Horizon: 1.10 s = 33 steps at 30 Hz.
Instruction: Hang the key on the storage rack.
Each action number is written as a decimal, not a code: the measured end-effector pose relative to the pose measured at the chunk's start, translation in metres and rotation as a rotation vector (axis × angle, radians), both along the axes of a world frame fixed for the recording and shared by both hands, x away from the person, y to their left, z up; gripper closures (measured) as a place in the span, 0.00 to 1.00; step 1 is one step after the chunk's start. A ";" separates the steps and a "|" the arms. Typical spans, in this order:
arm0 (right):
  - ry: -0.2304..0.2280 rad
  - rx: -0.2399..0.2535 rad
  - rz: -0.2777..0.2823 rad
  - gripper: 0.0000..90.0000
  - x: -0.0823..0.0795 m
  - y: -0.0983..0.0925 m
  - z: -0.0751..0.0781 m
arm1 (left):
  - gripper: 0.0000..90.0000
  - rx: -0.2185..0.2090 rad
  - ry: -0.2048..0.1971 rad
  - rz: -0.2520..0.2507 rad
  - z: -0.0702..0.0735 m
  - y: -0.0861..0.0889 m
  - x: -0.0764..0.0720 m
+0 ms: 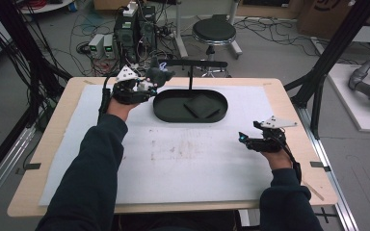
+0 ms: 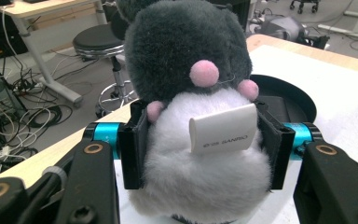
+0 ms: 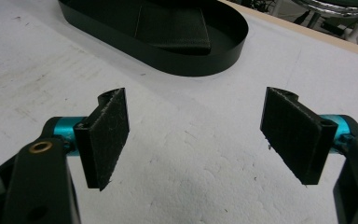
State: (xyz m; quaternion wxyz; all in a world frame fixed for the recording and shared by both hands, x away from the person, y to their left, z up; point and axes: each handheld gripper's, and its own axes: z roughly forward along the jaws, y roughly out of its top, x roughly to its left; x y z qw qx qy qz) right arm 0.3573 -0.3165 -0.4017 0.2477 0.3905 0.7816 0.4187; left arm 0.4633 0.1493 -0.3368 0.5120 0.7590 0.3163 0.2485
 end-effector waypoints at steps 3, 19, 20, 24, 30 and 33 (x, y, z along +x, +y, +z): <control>0.000 0.000 0.001 0.27 0.000 0.000 0.000 | 0.51 0.002 0.004 0.001 -0.002 -0.003 0.000; 0.000 0.002 0.000 0.27 0.000 -0.001 0.000 | 0.51 0.028 0.020 -0.003 -0.006 -0.008 -0.001; 0.000 0.002 0.002 0.27 0.000 -0.001 0.000 | 0.51 0.024 0.018 -0.003 -0.007 -0.009 -0.001; -0.001 0.002 0.002 0.27 0.000 -0.001 0.000 | 0.51 0.028 0.023 -0.004 -0.007 -0.009 -0.001; -0.003 0.003 0.004 0.27 0.000 -0.001 0.000 | 0.51 0.026 0.031 0.003 -0.010 -0.008 -0.001; -0.004 0.000 0.006 0.27 0.000 -0.001 0.000 | 0.51 0.025 0.039 0.007 -0.013 -0.007 -0.001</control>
